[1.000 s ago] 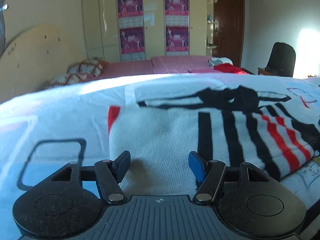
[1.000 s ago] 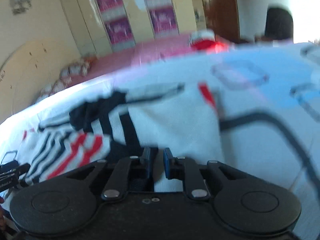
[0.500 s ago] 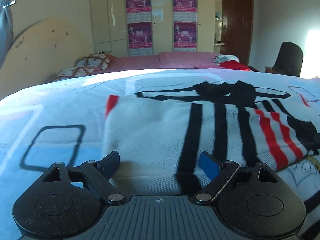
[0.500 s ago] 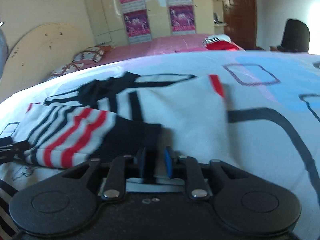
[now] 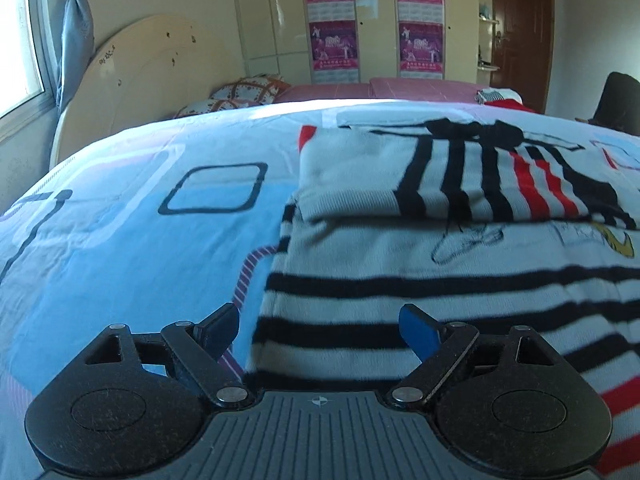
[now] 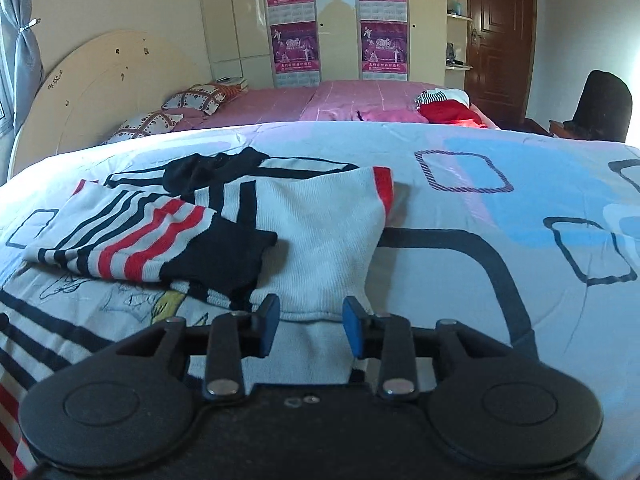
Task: Fold small clothes
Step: 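Grasp the sweater hem with both grippers and lift it toward the collar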
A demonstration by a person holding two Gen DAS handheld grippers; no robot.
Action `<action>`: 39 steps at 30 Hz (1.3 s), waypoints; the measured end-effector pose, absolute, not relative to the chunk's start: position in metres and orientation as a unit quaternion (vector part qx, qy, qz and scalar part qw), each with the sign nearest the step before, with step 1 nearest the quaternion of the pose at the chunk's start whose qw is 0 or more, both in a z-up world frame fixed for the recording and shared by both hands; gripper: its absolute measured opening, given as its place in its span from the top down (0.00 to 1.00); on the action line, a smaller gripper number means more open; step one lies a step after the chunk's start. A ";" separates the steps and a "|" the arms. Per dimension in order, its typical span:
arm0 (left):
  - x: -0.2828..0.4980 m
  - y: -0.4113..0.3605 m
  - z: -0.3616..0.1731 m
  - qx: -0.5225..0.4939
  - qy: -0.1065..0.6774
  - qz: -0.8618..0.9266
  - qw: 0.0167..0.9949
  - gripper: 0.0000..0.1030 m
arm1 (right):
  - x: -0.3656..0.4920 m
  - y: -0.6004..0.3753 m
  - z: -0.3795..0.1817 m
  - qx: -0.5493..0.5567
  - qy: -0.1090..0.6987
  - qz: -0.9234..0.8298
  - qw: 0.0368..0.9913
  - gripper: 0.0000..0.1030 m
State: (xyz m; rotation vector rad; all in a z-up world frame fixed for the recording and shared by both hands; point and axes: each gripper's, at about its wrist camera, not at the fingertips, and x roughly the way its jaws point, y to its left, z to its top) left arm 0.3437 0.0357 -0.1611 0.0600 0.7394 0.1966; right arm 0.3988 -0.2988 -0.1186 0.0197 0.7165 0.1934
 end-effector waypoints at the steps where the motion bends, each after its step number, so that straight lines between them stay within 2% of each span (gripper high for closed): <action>1: 0.342 0.033 -0.162 0.033 0.363 0.094 0.927 0.16 | 0.393 -0.300 -0.117 0.007 0.349 0.092 0.933 0.66; 8: 0.330 0.024 -0.164 0.035 0.361 0.070 0.929 0.16 | 0.356 -0.310 -0.110 -0.005 0.348 0.064 0.935 0.63; 10: 0.322 0.027 -0.163 0.032 0.360 0.061 0.930 0.16 | 0.342 -0.310 -0.109 -0.005 0.351 0.056 0.935 0.58; 12: 0.310 0.034 -0.160 0.023 0.358 0.053 0.932 0.16 | 0.326 -0.314 -0.110 0.021 0.362 0.060 0.930 0.44; 13: 0.303 0.039 -0.159 0.015 0.358 0.049 0.932 0.16 | 0.316 -0.317 -0.111 0.038 0.366 0.064 0.928 0.41; 17: 0.262 0.067 -0.158 -0.034 0.373 0.028 0.927 0.16 | 0.270 -0.328 -0.123 0.100 0.396 0.070 0.910 0.38; 22: 0.208 0.102 -0.163 -0.129 0.392 -0.051 0.910 0.17 | 0.208 -0.342 -0.147 0.214 0.423 0.091 0.876 0.37; 24: 0.193 0.113 -0.166 -0.174 0.396 -0.082 0.898 0.29 | 0.186 -0.346 -0.152 0.264 0.411 0.096 0.867 0.37; 25: 0.189 0.119 -0.168 -0.199 0.398 -0.096 0.890 0.31 | 0.178 -0.347 -0.154 0.290 0.408 0.102 0.860 0.37; 30: 0.184 0.138 -0.190 -0.318 0.397 -0.155 0.847 0.33 | 0.159 -0.344 -0.172 0.387 0.408 0.150 0.813 0.55; 34: 0.192 0.146 -0.204 -0.371 0.387 -0.182 0.824 0.34 | 0.155 -0.338 -0.179 0.418 0.398 0.161 0.801 0.55; 36: 0.195 0.148 -0.210 -0.382 0.387 -0.184 0.819 0.50 | 0.159 -0.336 -0.180 0.427 0.398 0.165 0.795 0.57; 37: 0.196 0.151 -0.213 -0.387 0.387 -0.184 0.816 0.55 | 0.162 -0.336 -0.181 0.428 0.398 0.167 0.794 0.58; 39: 0.199 0.154 -0.221 -0.398 0.388 -0.179 0.812 0.75 | 0.166 -0.337 -0.185 0.436 0.403 0.171 0.787 0.64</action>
